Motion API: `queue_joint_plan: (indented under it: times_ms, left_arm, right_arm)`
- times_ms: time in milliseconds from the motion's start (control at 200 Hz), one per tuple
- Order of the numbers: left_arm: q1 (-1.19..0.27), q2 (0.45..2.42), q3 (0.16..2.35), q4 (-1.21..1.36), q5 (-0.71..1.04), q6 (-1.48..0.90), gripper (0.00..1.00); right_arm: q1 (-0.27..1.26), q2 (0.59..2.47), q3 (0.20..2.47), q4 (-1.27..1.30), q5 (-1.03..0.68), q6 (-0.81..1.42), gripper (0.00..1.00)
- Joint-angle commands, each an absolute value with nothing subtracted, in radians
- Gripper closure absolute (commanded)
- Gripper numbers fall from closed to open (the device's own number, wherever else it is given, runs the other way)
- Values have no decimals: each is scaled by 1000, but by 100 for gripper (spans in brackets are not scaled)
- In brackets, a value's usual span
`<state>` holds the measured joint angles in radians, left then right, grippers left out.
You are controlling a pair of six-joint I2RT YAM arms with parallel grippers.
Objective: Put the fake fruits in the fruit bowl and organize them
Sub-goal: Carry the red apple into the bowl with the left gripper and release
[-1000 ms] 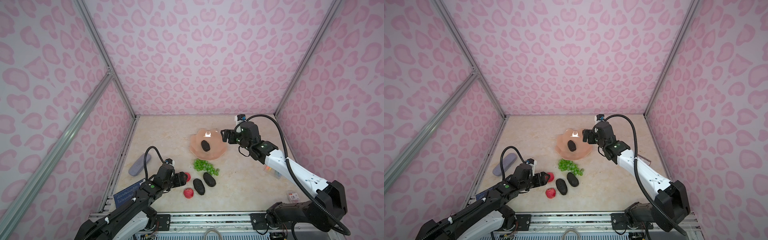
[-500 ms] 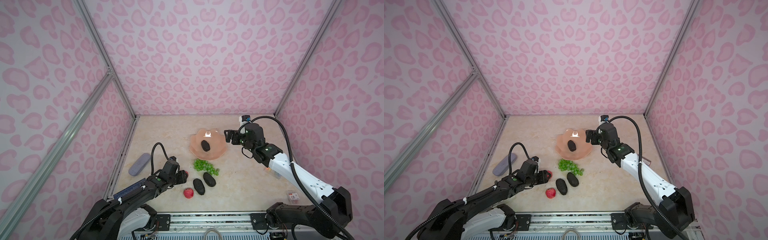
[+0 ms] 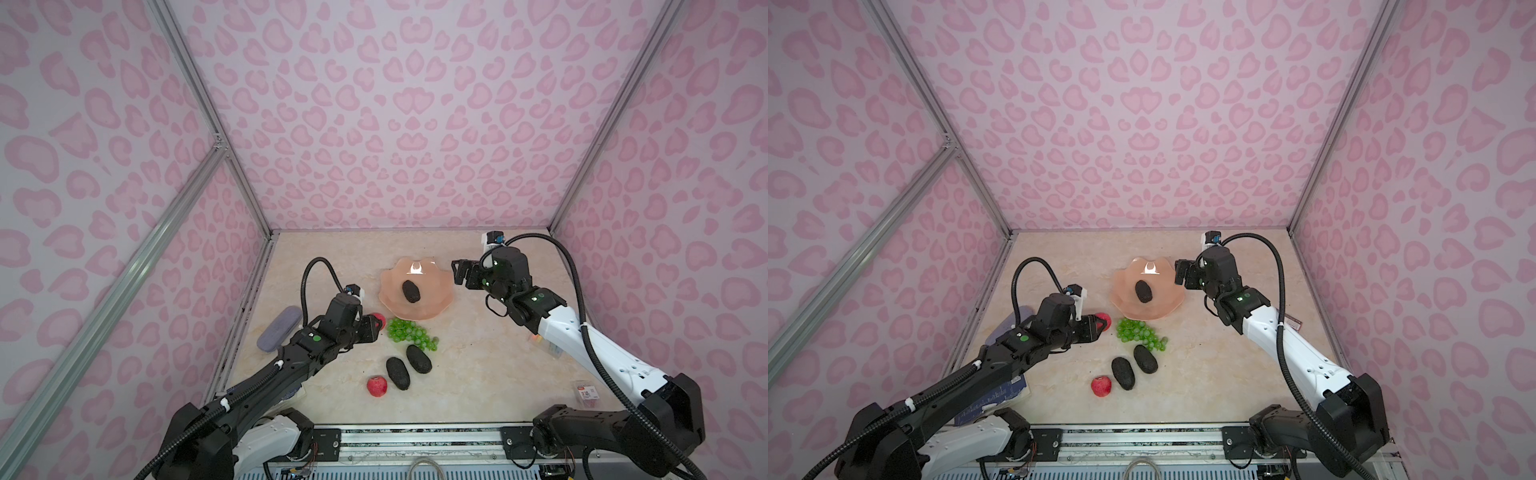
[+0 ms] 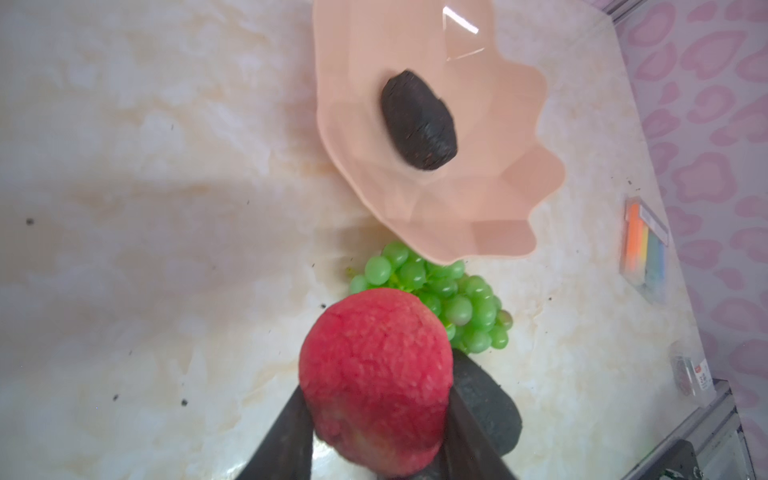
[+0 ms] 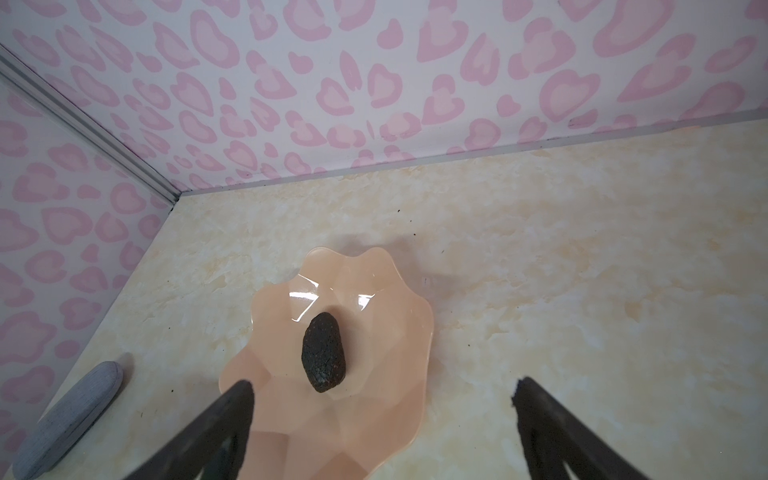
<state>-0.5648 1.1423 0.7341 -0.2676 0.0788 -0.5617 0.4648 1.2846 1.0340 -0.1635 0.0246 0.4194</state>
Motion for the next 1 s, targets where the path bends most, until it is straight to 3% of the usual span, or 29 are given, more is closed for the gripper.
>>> queue_joint_plan:
  times_ms: [0, 450, 715, 995]
  left_arm:
    - [-566, 1236, 859, -327, 71, -462, 59]
    - [-591, 1797, 1317, -455, -5, -347, 58]
    - [-601, 1921, 1412, -507, -53, -347, 53]
    - [-603, 1884, 1430, -518, -54, -344, 43]
  right_arm:
    - [464, 1278, 1025, -169, 15, 428, 3]
    - [449, 1194, 969, -232, 23, 428, 3]
    - [421, 1175, 961, -249, 22, 414, 3]
    - [403, 1181, 958, -246, 11, 409, 3]
